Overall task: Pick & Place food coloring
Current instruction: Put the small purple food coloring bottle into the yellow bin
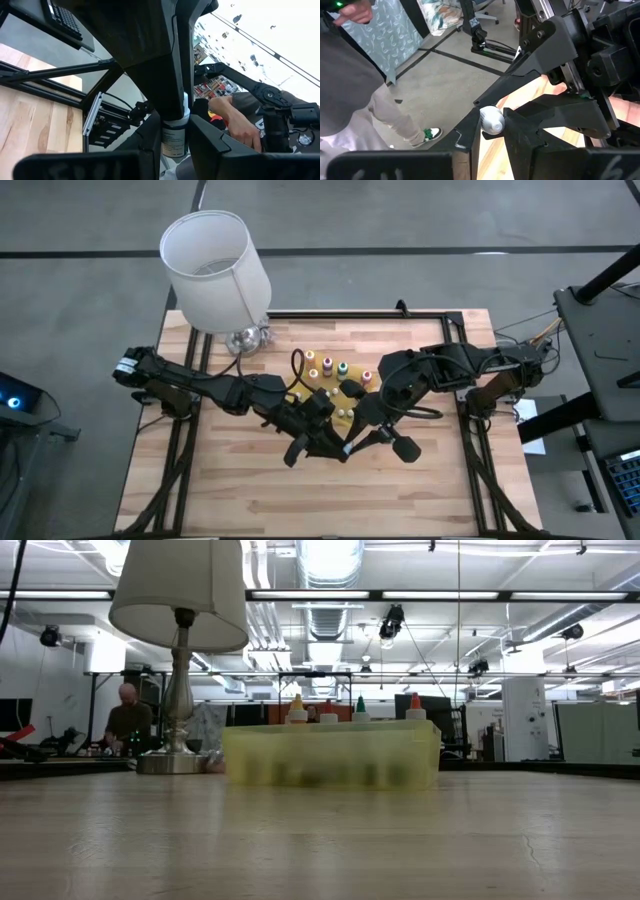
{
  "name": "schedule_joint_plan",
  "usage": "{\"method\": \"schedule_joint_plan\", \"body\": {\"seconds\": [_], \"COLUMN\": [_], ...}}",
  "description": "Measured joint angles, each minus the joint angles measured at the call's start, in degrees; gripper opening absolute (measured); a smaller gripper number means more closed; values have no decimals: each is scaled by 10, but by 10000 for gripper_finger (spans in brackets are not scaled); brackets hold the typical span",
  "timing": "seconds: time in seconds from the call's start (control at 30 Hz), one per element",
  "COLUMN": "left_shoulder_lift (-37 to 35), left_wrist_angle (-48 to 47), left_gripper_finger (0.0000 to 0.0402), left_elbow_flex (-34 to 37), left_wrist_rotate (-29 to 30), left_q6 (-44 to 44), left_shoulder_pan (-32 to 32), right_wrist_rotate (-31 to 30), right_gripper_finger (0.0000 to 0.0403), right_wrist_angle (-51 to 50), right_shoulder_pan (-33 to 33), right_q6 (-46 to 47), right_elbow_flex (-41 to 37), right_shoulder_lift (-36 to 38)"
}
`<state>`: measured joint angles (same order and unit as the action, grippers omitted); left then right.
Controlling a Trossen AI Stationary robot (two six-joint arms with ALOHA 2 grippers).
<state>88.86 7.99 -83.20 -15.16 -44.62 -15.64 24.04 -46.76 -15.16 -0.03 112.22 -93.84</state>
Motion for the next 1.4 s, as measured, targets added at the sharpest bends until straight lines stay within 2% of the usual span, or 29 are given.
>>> {"method": "schedule_joint_plan", "body": {"seconds": [0.13, 0.47, 0.7, 0.93, 1.2, 1.4], "left_shoulder_lift": [0, 0, -1, -13, -14, -14], "left_wrist_angle": [0, 4, -20, -178, -353, -445], "left_gripper_finger": [71, 167, 183, 183, 183, 178], "left_elbow_flex": [0, 0, 0, -1, 0, 3], "left_wrist_rotate": [2, 17, 4, -4, 52, 106], "left_q6": [5, 8, 10, 7, -5, -13], "left_shoulder_pan": [0, 2, 2, 2, 2, 0], "right_wrist_rotate": [0, -1, -1, -1, -3, -84], "right_gripper_finger": [65, 65, 65, 65, 65, 65], "right_wrist_angle": [0, -2, -11, -29, -81, -152], "right_shoulder_pan": [0, 0, 0, 0, 1, 9], "right_q6": [0, -1, 0, 11, 15, 16], "right_elbow_flex": [0, -1, -1, 0, 0, -4], "right_shoulder_lift": [0, 0, 0, 0, 0, 0]}}
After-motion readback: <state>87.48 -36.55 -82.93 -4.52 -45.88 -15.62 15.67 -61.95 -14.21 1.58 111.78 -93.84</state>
